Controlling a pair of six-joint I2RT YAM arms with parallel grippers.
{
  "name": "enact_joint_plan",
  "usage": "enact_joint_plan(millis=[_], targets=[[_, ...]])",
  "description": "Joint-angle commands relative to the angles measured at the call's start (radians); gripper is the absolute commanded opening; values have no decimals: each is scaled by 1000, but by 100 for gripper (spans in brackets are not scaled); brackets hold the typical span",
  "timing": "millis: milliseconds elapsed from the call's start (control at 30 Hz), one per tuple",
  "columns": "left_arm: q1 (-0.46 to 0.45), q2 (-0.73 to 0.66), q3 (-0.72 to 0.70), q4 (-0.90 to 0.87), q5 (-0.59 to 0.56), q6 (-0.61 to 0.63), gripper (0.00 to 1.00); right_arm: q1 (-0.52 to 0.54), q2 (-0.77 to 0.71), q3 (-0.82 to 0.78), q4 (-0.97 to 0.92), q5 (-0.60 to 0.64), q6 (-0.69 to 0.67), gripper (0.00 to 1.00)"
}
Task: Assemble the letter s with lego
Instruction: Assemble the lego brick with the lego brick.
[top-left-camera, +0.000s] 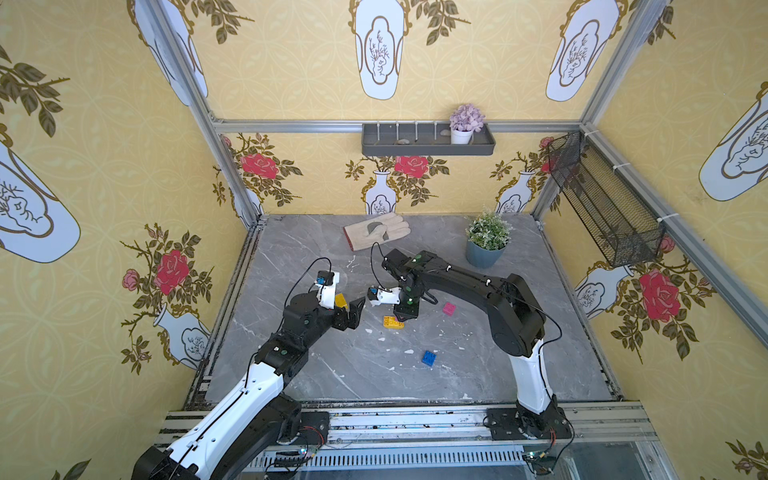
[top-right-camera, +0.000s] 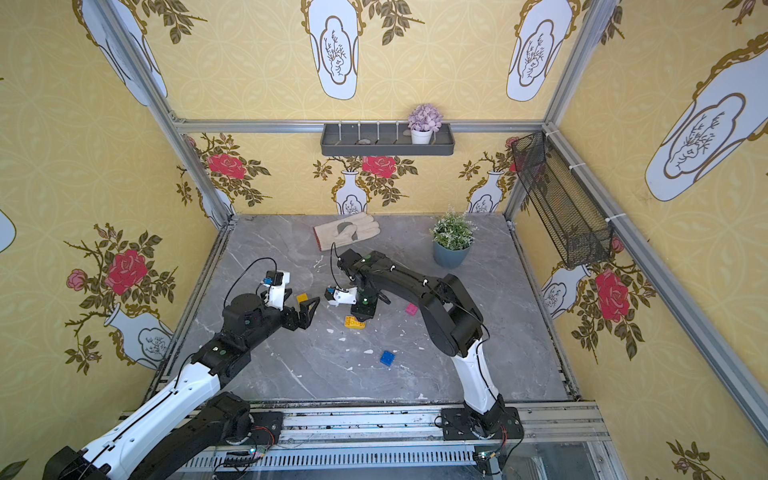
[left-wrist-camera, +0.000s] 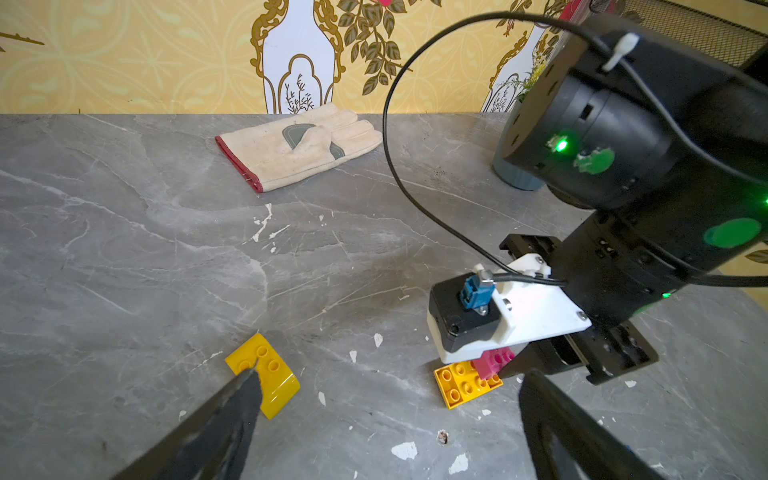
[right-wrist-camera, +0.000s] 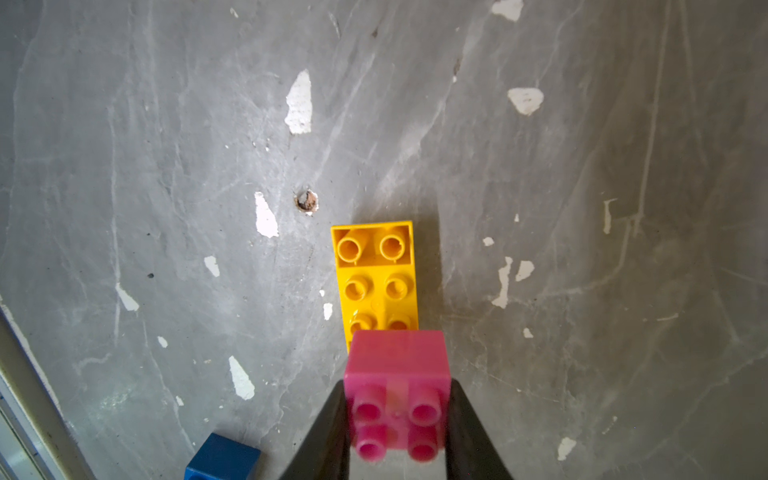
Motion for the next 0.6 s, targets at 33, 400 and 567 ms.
enact_joint_plan(millis=[33,400,567], targets=[[1,-6,-3,-1,-16,9,99,3,7,-8,2,-20,-22,14],[1,-8,-2,-2,-22,16,99,3,10,-28,10,-13,-29,14],[2,-8,-3,-3,-22,17,99,5,23,-12,15,-10,-31,14]])
